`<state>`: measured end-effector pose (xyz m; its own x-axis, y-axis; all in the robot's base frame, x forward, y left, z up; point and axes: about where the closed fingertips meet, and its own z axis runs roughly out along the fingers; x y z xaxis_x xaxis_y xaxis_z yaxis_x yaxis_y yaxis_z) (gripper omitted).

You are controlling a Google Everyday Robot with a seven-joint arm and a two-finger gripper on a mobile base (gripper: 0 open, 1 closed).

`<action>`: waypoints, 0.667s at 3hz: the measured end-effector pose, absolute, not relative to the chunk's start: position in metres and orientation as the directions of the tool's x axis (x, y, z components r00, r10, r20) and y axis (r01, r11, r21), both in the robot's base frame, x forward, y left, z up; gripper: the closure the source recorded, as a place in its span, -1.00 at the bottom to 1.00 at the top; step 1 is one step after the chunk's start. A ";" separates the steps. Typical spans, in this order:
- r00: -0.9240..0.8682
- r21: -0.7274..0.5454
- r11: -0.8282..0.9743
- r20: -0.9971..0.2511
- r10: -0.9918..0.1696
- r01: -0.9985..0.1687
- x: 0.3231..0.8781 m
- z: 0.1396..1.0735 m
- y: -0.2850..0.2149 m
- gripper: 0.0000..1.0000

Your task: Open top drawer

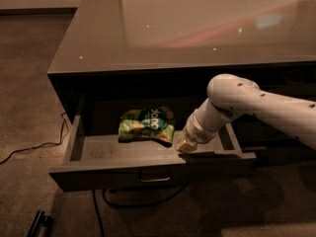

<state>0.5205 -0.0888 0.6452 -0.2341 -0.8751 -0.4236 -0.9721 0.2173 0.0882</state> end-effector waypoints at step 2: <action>-0.205 0.106 0.177 -0.415 -0.886 -0.978 0.489 0.640 -0.092 1.00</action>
Offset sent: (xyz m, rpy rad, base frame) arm -0.0546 -0.0089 -0.0061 -0.0031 0.0285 0.0692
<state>0.4886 -0.0924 0.6403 -0.2053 -0.8863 -0.4151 -0.9785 0.1768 0.1065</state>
